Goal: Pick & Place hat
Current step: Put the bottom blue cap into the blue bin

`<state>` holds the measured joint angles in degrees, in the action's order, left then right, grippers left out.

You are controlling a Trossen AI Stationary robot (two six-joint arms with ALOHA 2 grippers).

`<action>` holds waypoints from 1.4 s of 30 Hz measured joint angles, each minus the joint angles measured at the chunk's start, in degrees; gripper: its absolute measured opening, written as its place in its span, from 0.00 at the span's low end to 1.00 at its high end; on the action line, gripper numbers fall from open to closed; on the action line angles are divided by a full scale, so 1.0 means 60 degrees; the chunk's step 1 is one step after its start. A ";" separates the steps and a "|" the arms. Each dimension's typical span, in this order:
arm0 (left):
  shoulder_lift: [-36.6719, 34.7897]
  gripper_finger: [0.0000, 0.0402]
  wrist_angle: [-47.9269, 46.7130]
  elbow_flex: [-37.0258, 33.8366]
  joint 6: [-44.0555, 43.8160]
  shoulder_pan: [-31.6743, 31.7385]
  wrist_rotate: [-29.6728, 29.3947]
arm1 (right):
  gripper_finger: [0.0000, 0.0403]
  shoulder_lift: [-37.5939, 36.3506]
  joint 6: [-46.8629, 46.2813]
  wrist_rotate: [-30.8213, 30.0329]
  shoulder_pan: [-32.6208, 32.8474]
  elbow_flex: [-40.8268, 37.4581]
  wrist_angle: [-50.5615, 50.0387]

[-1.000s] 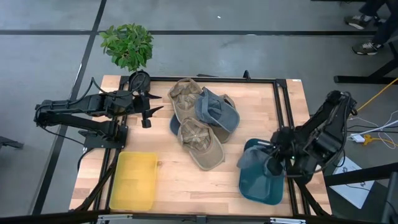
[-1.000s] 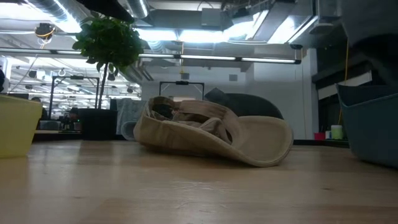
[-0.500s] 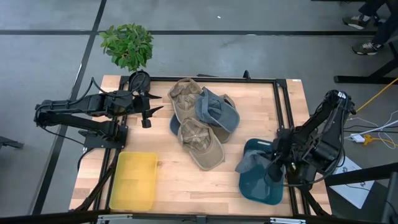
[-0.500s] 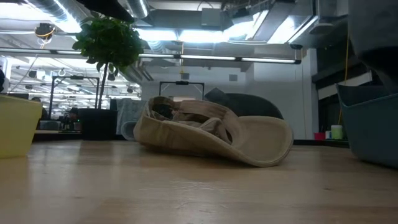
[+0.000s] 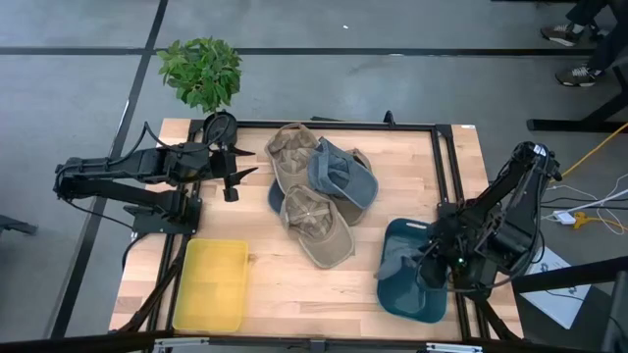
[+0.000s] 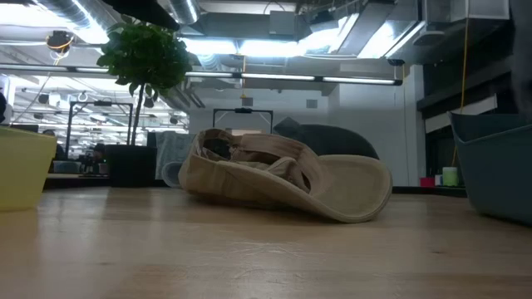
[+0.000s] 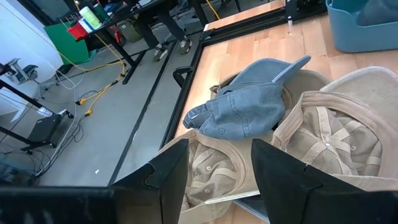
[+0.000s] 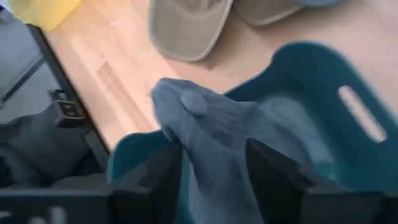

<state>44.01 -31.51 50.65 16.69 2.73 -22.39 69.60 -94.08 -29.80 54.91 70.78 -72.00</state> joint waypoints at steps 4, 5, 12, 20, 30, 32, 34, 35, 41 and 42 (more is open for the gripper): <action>0.0000 0.42 0.0000 0.0000 0.0021 0.0001 0.0000 | 0.55 -0.0014 0.0041 0.0350 -0.0087 0.0118 0.0727; 0.0000 0.42 0.0000 0.0000 0.0022 -0.0001 0.0000 | 0.57 -0.0021 0.0125 0.0389 -0.0087 0.0213 0.0937; 0.0000 0.43 -0.0002 0.0000 0.0022 -0.0001 0.0000 | 0.63 -0.0029 0.1413 -0.0018 -0.0087 0.1097 0.1934; 0.0000 0.43 -0.0003 0.0000 0.0022 0.0003 0.0000 | 0.60 0.0002 0.3985 -0.1308 -0.0652 0.1358 0.2906; 0.0004 0.43 0.0000 0.0000 0.0120 0.0003 0.0000 | 0.39 0.1145 0.5023 0.1928 -0.2355 0.1279 0.3515; 0.0004 0.43 -0.0002 0.0000 0.0202 0.0003 -0.0004 | 0.28 0.1563 0.5283 0.2836 -0.2703 0.1272 0.3600; 0.0004 0.43 0.0000 0.0000 0.0211 -0.0001 -0.0004 | 0.16 0.1964 0.5582 0.3682 -0.2987 0.1271 0.3598; 0.0004 0.43 -0.0003 0.0000 0.0211 0.0002 -0.0004 | 0.10 0.2139 0.5712 0.4014 -0.3110 0.1271 0.3595; 0.0004 0.43 0.0000 0.0000 0.0208 0.0003 -0.0004 | 0.03 0.2908 0.6043 0.5150 -0.3614 0.1271 0.3636; 0.0004 0.43 -0.0004 0.0000 0.0208 -0.0001 -0.0004 | 0.02 0.3010 0.6057 0.5336 -0.3658 0.1271 0.3659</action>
<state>44.03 -31.53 50.65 17.93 2.72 -22.41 87.66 -57.74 2.21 32.97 78.41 -50.04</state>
